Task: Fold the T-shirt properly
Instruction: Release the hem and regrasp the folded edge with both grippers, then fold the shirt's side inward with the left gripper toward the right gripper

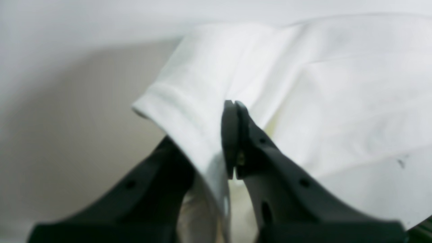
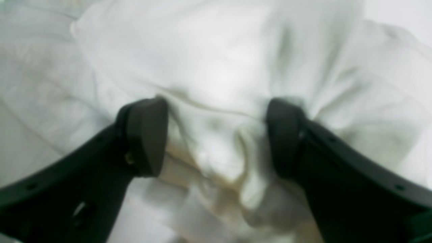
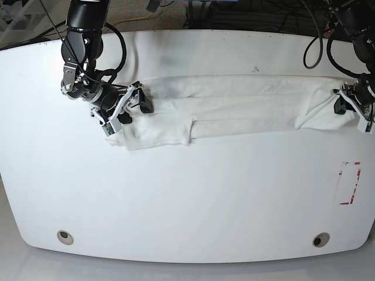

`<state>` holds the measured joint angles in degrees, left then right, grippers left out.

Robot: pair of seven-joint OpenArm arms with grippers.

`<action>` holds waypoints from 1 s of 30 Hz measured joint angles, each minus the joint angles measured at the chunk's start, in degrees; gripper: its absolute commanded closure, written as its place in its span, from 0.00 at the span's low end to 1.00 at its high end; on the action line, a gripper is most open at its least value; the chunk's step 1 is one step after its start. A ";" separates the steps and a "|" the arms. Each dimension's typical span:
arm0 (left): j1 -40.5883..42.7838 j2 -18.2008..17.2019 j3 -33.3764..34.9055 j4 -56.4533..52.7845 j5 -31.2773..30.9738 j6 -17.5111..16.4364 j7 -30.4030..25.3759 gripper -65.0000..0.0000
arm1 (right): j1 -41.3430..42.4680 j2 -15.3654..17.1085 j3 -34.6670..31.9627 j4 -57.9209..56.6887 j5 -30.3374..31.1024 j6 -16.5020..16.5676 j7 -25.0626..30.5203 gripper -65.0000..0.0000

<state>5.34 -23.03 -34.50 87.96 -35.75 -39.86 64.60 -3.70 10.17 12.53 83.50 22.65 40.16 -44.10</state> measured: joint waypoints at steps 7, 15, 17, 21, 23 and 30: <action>-0.42 6.75 9.84 11.30 -1.25 -0.11 4.26 0.93 | 0.02 -0.13 -0.13 -0.09 0.04 0.37 0.11 0.32; -6.03 8.79 22.69 10.43 -1.38 4.28 3.87 0.92 | 0.02 -0.17 -0.11 -0.07 0.09 0.37 0.09 0.32; -6.71 9.05 23.96 8.94 -1.33 5.18 3.89 0.92 | 0.02 -0.17 -0.11 -0.07 0.04 0.35 0.04 0.32; -6.91 10.86 24.09 6.73 -0.11 5.60 4.61 0.80 | 0.00 -0.17 -0.11 -0.04 0.04 0.35 0.02 0.32; -6.97 11.47 24.81 6.45 -0.13 5.64 4.68 0.62 | 0.00 -0.17 -0.11 -0.04 0.07 0.35 0.02 0.32; -7.41 12.46 26.77 6.29 -0.28 5.99 4.59 0.29 | -0.02 -0.17 -0.11 -0.04 0.07 0.35 0.04 0.32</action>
<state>-2.07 -10.57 -7.73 94.26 -36.03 -33.87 69.19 -3.73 10.00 12.43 83.46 22.72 40.51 -44.05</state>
